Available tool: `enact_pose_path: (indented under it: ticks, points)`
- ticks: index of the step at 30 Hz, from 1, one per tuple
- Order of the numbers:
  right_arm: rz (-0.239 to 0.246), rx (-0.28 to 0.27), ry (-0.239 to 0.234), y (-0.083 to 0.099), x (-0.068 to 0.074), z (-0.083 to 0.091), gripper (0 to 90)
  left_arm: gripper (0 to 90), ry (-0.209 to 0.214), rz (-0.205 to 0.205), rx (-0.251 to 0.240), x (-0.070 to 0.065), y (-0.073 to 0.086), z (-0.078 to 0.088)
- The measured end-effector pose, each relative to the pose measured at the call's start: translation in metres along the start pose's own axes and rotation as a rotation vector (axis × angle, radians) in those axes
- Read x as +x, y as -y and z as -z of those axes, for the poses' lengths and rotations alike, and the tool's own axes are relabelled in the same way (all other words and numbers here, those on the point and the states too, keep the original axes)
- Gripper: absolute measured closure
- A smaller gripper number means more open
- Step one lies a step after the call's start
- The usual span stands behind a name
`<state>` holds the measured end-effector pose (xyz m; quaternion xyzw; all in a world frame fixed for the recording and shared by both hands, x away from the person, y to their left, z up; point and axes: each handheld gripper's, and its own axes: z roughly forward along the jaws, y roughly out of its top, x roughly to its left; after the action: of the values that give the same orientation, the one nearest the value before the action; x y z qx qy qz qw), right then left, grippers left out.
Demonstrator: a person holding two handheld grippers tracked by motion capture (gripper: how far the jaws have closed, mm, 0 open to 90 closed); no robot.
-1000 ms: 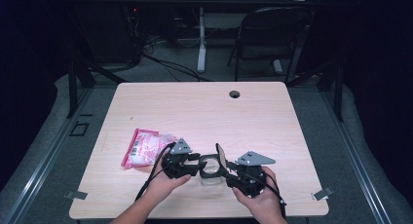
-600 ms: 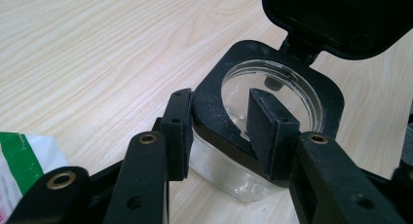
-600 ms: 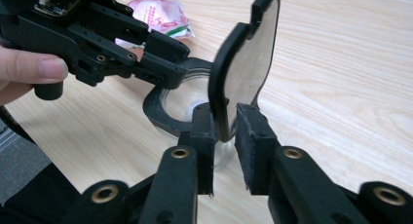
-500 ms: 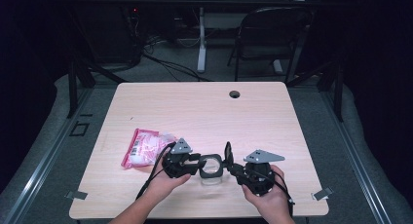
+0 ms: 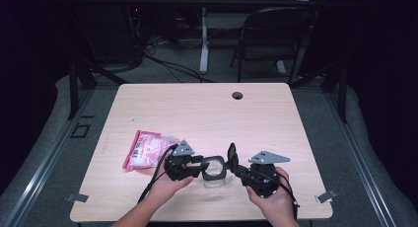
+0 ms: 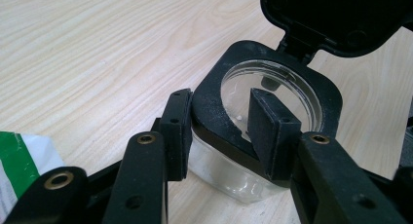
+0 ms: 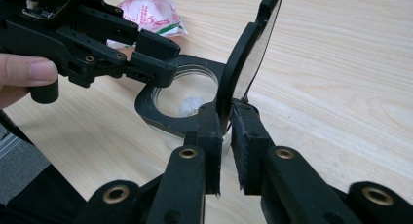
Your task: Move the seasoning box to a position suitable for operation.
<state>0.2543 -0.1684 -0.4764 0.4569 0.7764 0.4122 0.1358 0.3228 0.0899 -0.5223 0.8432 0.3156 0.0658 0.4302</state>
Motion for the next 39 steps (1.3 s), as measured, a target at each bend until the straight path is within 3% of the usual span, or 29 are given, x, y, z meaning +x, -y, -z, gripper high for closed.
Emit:
enact_pose_path:
  ticks: [12, 25, 30, 37, 39]
  points:
    - [-0.072, -0.054, -0.038, -0.003, -0.016, -0.011, 84.8, 58.2, -0.006, 0.007, -0.007, -0.005, 0.005, 0.006]
    - [-0.077, -0.094, -0.021, -0.012, -0.027, -0.027, 85.7, 55.5, -0.002, -0.009, -0.037, -0.013, 0.012, 0.006]
    - [-0.07, -0.07, -0.029, -0.013, -0.026, -0.028, 77.2, 53.4, -0.032, -0.02, -0.045, -0.012, 0.01, 0.015]
    - [-0.08, -0.062, -0.079, -0.014, -0.028, -0.019, 66.9, 51.4, -0.031, 0.024, -0.063, 0.003, 0.006, 0.033]
    - [-0.078, -0.072, -0.081, -0.016, -0.029, -0.015, 63.0, 49.8, -0.04, 0.02, -0.077, 0.008, 0.004, 0.04]
